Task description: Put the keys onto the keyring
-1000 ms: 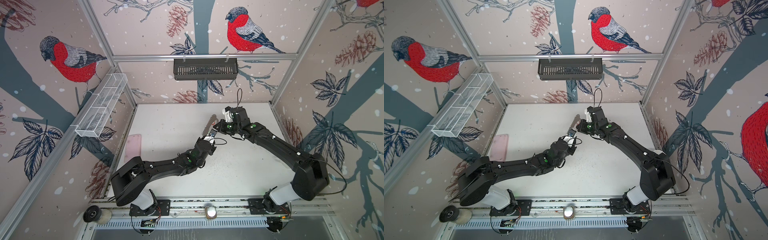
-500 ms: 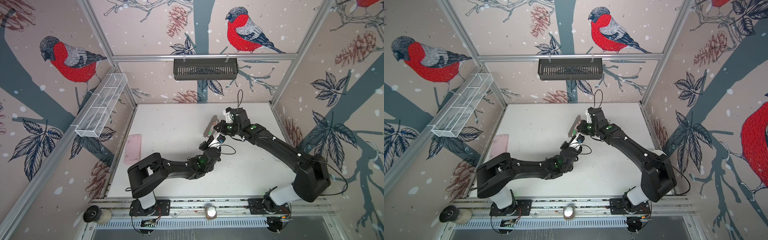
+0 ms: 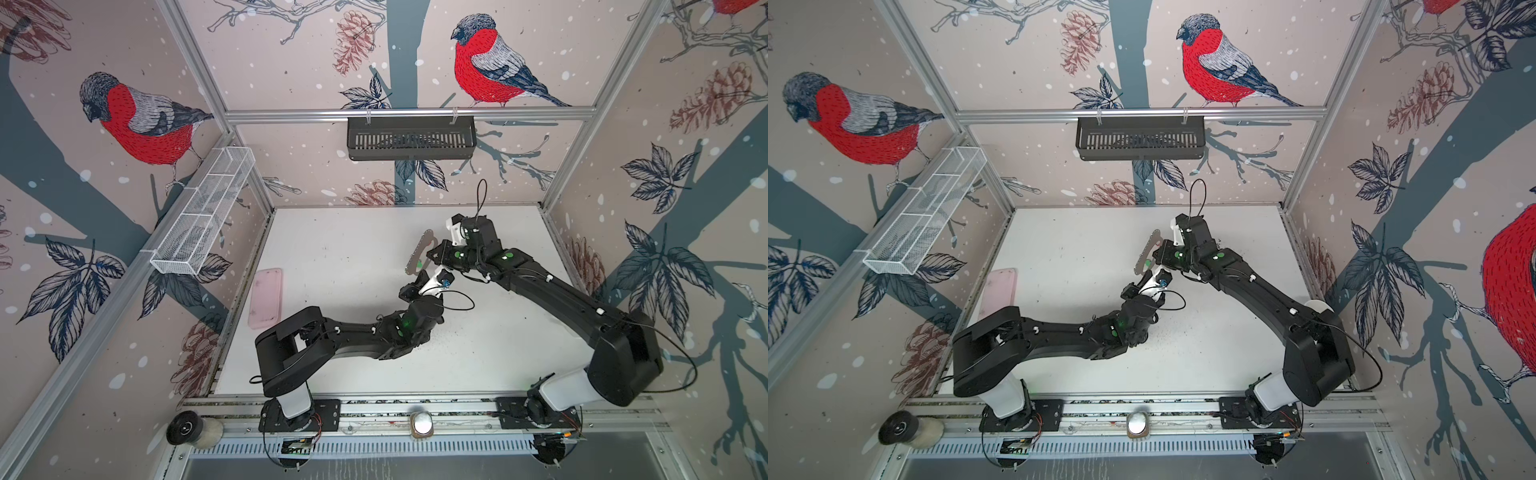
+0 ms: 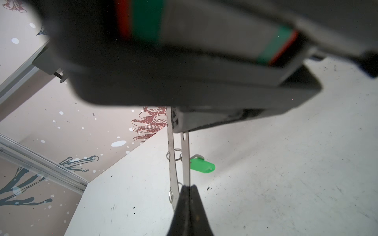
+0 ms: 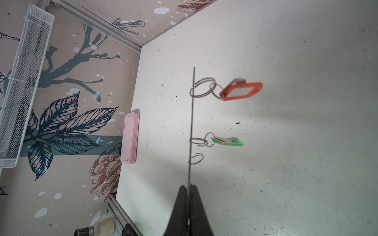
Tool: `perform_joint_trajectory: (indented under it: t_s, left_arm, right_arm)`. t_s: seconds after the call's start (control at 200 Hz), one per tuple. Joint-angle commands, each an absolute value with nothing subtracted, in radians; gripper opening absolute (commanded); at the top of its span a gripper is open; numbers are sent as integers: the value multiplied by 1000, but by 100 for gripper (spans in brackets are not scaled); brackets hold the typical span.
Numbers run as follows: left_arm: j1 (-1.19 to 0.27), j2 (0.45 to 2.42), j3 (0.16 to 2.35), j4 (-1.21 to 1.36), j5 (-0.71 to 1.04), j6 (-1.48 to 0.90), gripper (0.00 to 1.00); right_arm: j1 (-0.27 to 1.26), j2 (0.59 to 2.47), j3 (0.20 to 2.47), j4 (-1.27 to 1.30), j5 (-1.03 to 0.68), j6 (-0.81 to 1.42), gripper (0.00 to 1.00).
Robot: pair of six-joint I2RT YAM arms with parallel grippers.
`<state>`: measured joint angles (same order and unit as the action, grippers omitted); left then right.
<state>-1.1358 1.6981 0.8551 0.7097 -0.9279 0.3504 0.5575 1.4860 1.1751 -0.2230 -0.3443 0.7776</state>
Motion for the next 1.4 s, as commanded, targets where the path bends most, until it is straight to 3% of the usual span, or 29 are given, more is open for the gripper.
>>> perform_joint_trajectory:
  t_s: [0.0, 0.28, 0.831, 1.361, 1.391]
  left_arm:
    - [-1138, 1677, 859, 759, -877, 340, 0]
    - [-1131, 1652, 866, 706, -846, 301, 0]
    - [-1001, 1520, 905, 346, -584, 78, 0]
    - [-944, 1463, 903, 111, -495, -144, 0]
    - [-932, 1456, 897, 88, -465, -175, 5]
  right_arm:
    - [560, 1485, 1179, -196, -383, 749, 20]
    - [554, 1465, 1184, -206, -369, 728, 36]
    - [445, 1290, 1138, -246, -332, 675, 44]
    - [359, 1167, 991, -221, -307, 631, 47]
    - [359, 1167, 987, -223, -305, 626, 47]
